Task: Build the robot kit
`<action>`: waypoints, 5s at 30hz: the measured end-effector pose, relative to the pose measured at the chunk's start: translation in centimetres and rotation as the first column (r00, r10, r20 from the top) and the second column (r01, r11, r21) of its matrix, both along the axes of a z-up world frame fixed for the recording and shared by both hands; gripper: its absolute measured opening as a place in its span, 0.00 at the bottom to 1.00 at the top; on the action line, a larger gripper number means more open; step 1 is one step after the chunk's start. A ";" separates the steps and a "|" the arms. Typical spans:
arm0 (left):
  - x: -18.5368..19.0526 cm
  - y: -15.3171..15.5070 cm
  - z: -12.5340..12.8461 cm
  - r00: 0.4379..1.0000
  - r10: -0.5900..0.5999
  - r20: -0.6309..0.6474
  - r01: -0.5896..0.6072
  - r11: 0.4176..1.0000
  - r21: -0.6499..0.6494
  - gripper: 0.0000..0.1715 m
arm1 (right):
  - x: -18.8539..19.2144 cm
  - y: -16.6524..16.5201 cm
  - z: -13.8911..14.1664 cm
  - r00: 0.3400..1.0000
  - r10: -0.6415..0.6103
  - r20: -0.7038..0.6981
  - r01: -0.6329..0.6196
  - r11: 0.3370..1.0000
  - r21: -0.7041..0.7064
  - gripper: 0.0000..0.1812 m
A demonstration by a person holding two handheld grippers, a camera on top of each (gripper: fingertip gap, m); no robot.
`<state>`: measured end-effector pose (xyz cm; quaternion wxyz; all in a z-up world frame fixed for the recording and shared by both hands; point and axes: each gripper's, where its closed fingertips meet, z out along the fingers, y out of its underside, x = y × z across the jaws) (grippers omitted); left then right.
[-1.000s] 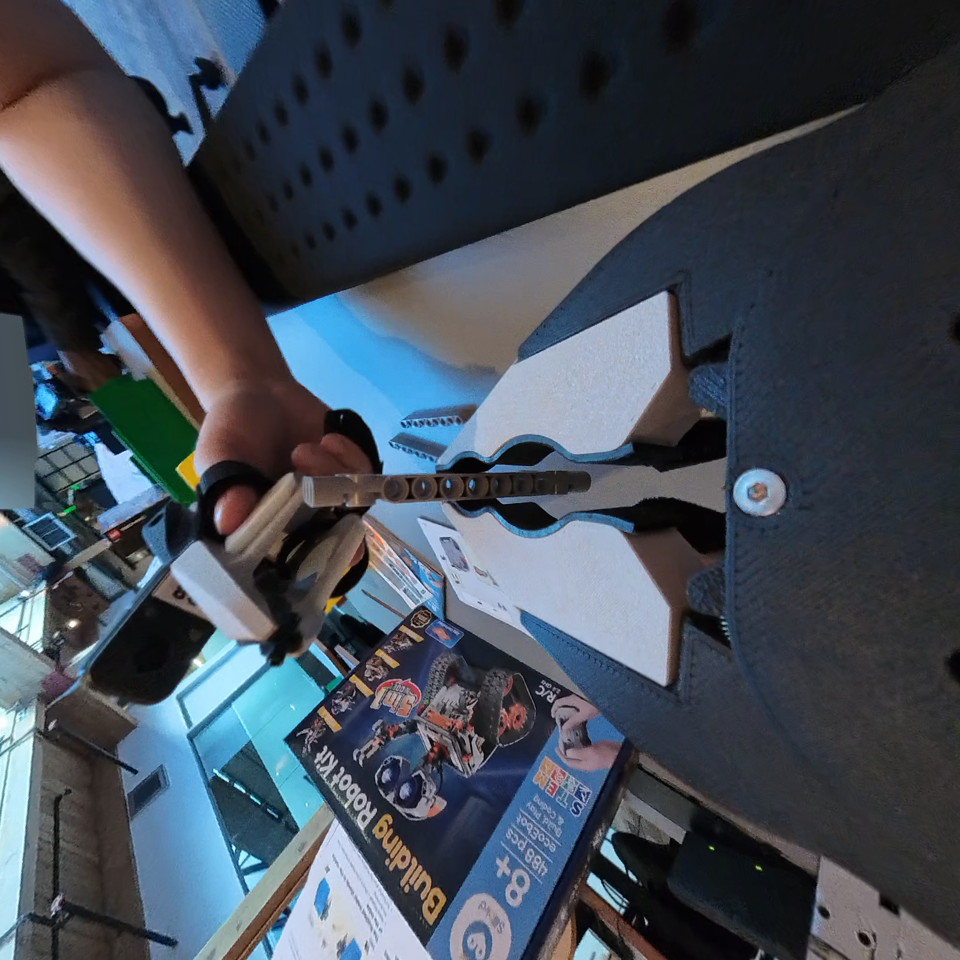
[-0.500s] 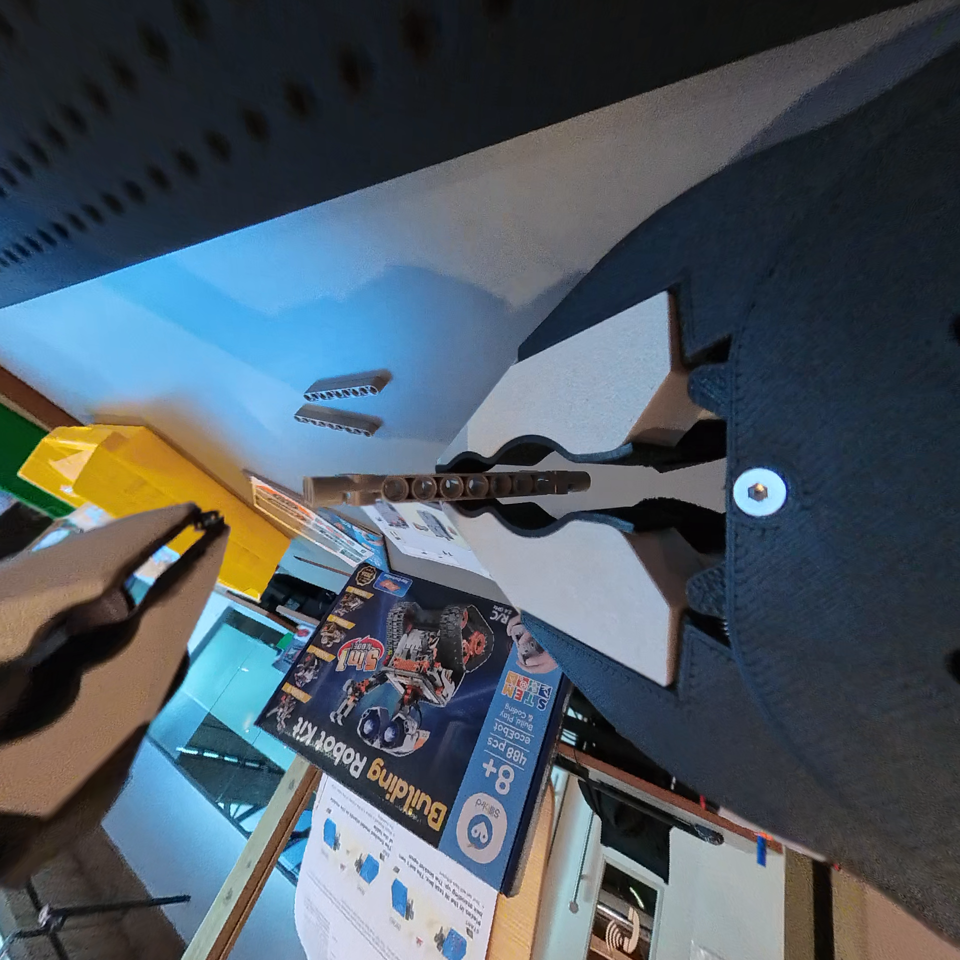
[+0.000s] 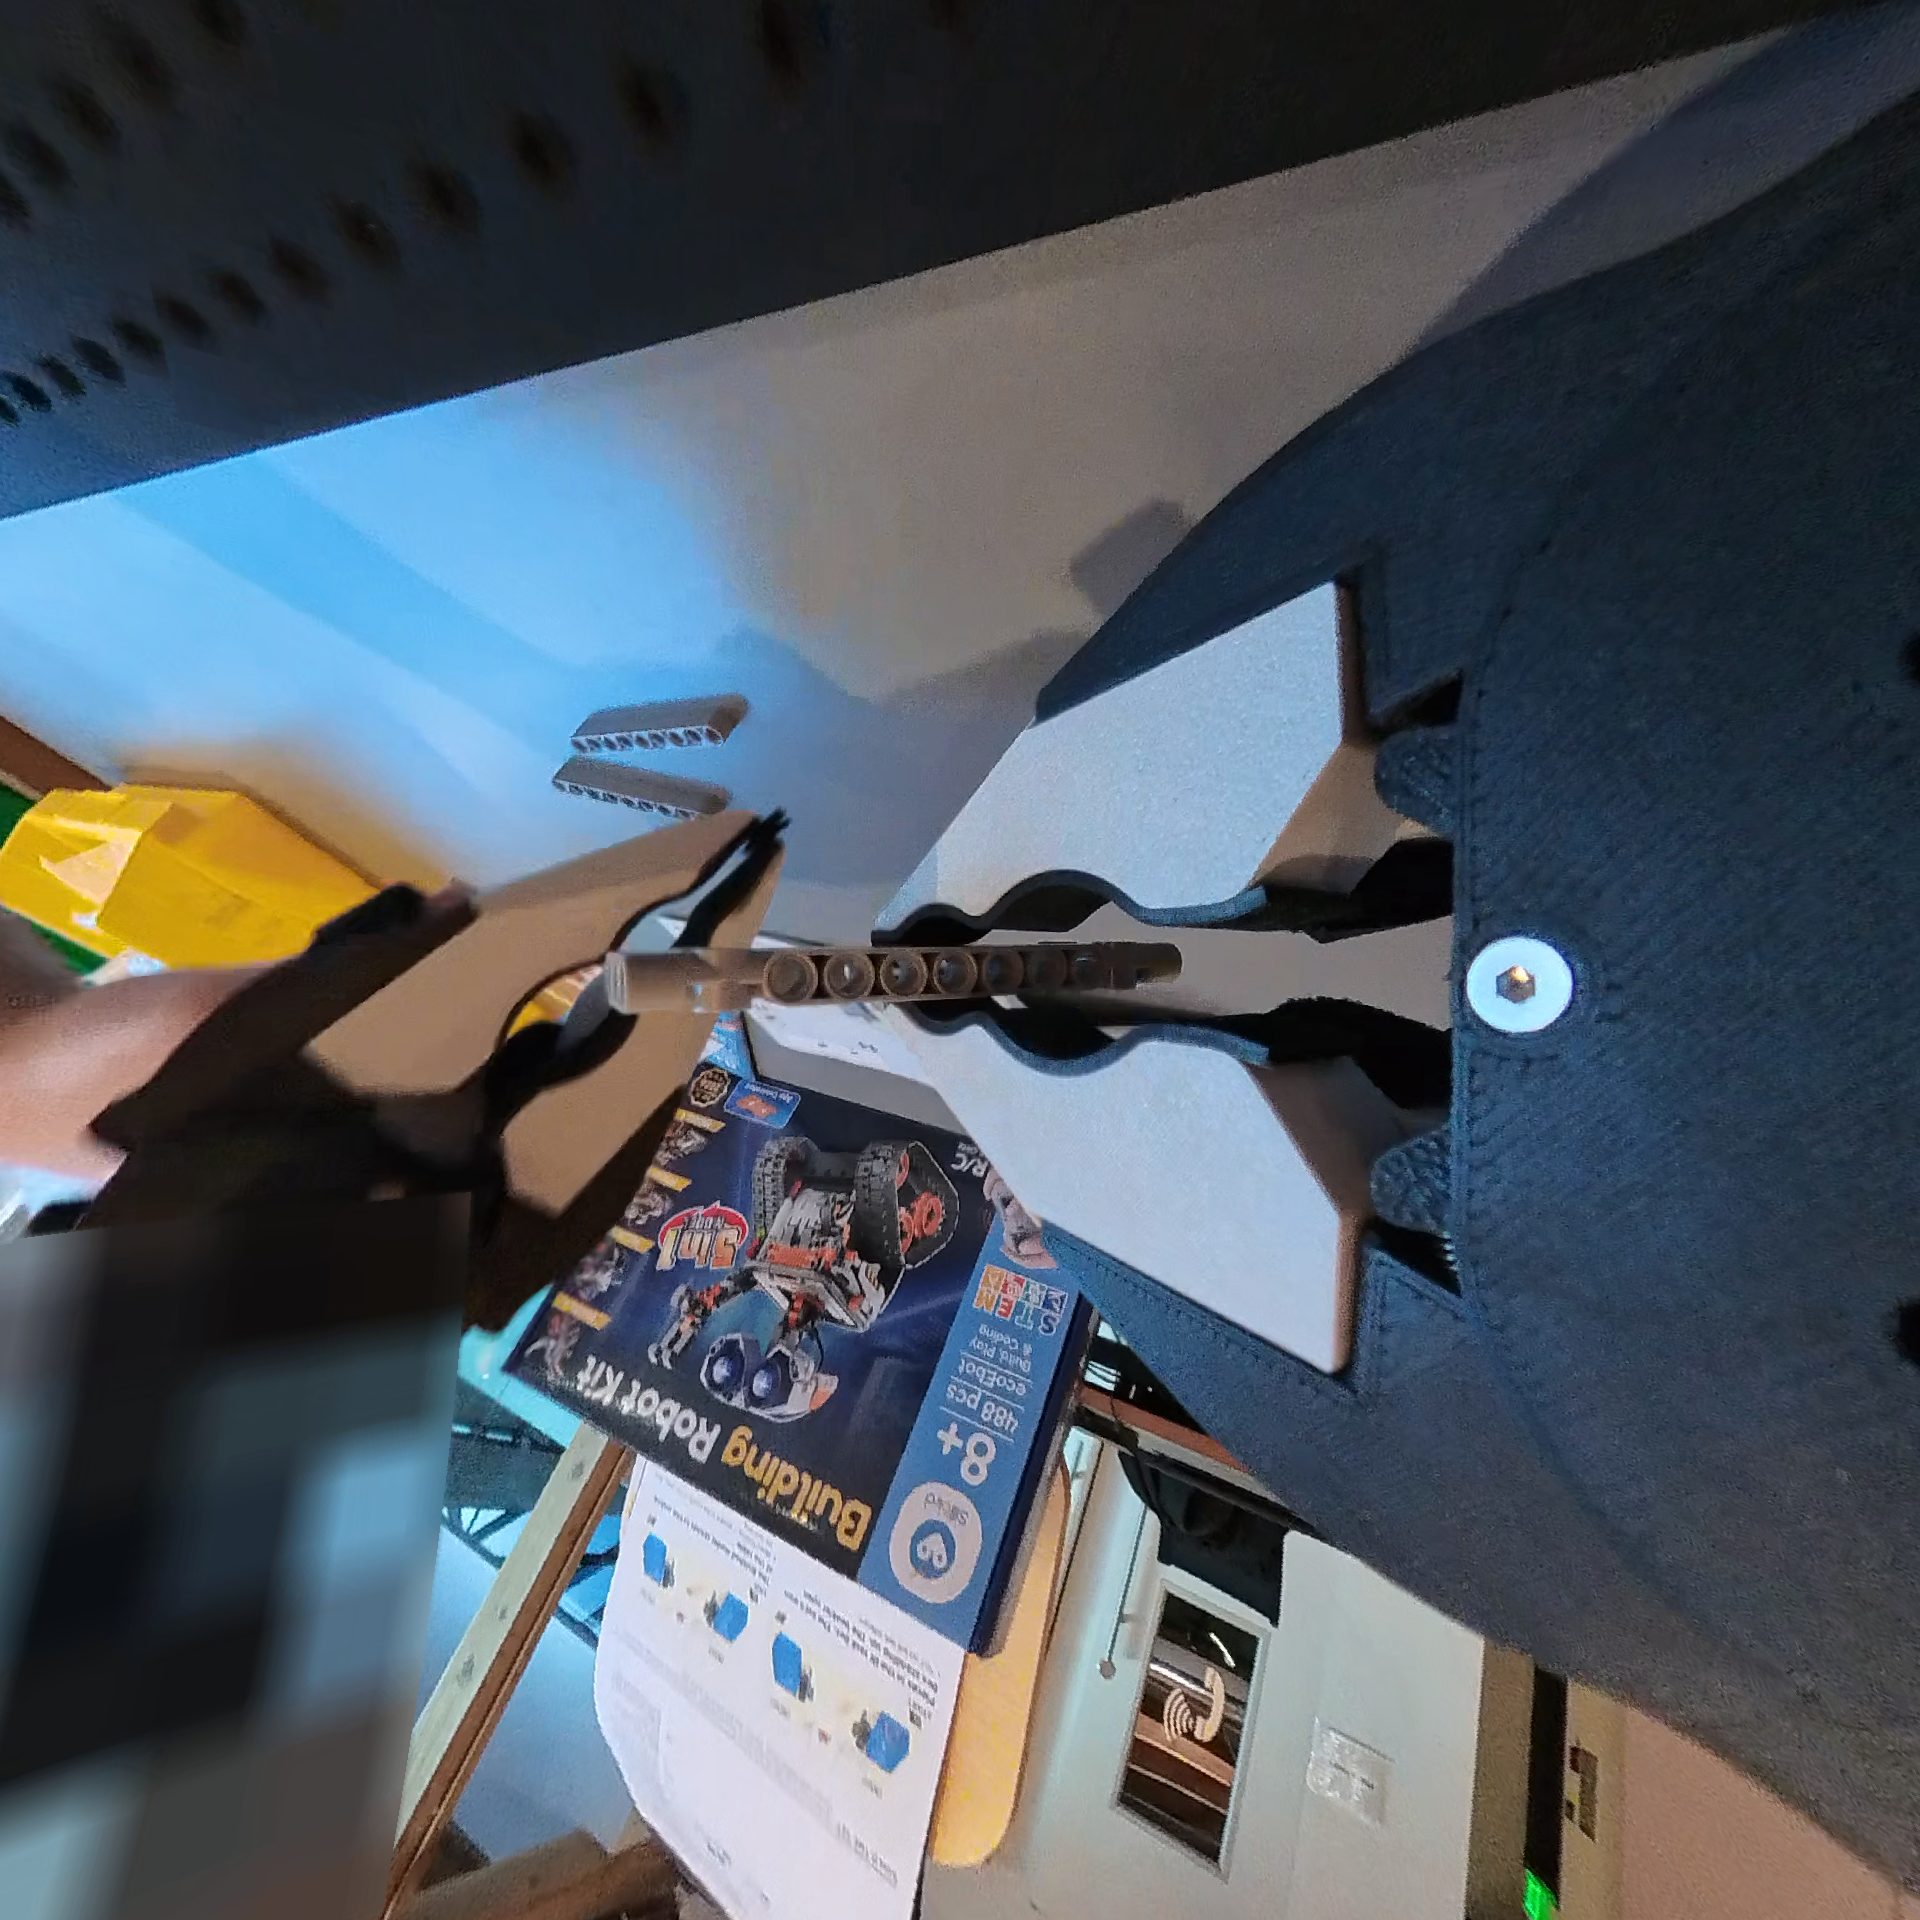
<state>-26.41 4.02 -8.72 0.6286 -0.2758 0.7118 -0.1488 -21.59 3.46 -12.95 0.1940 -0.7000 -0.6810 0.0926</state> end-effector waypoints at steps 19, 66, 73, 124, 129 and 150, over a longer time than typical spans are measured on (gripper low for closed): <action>-0.6 2.0 -0.3 0.993 0.115 -0.014 -0.113 0.991 0.078 0.02 | 5.0 3.9 -0.7 0.758 0.246 0.604 -0.524 0.781 0.340 0.03; -1.0 2.4 0.1 0.991 0.132 0.000 -0.132 0.989 0.061 0.03 | 5.9 3.9 -3.0 0.559 0.253 0.789 -0.565 0.813 0.139 0.06; -1.0 2.5 0.1 0.991 0.133 0.000 -0.132 0.990 0.057 0.03 | 5.6 3.9 -2.2 0.608 0.238 0.758 -0.537 0.826 0.172 0.08; -0.9 2.4 -0.4 0.992 0.125 -0.017 -0.124 0.991 0.044 0.02 | 6.2 4.3 -2.5 0.966 -0.162 0.200 0.181 0.980 -0.079 0.05; -0.9 2.4 -0.4 0.992 0.125 -0.021 -0.124 0.991 0.045 0.03 | 6.1 4.4 -2.6 0.967 -0.163 0.194 0.180 0.981 -0.076 0.02; 0.0 1.1 -2.6 0.992 0.077 -0.102 -0.060 0.985 0.160 0.03 | -7.4 -2.2 9.1 0.978 -0.007 -0.210 -0.051 0.962 -0.270 0.02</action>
